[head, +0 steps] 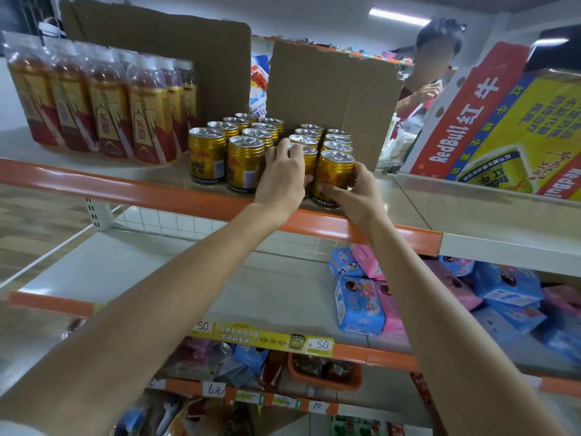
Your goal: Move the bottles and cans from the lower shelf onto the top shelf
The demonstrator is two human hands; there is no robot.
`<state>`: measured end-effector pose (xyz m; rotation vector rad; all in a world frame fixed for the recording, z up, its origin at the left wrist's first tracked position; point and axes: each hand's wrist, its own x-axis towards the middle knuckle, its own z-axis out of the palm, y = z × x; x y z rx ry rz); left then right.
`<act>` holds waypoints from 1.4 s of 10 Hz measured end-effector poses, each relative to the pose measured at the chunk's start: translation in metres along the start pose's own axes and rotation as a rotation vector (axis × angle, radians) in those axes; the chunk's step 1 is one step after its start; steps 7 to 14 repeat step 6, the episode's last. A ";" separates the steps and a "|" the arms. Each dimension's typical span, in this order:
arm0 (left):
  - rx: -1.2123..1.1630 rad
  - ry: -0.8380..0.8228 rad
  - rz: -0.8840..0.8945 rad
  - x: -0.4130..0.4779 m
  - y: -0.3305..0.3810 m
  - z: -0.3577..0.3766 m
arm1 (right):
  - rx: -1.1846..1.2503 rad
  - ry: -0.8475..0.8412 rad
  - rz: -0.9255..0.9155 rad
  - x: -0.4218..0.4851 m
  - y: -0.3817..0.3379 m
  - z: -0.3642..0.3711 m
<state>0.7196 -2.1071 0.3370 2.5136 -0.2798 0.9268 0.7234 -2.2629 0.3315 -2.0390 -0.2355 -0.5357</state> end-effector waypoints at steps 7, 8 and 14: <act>-0.053 -0.161 0.114 -0.005 -0.012 -0.081 | -0.078 0.077 0.109 -0.021 -0.025 -0.005; -0.053 -0.161 0.114 -0.005 -0.012 -0.081 | -0.078 0.077 0.109 -0.021 -0.025 -0.005; -0.053 -0.161 0.114 -0.005 -0.012 -0.081 | -0.078 0.077 0.109 -0.021 -0.025 -0.005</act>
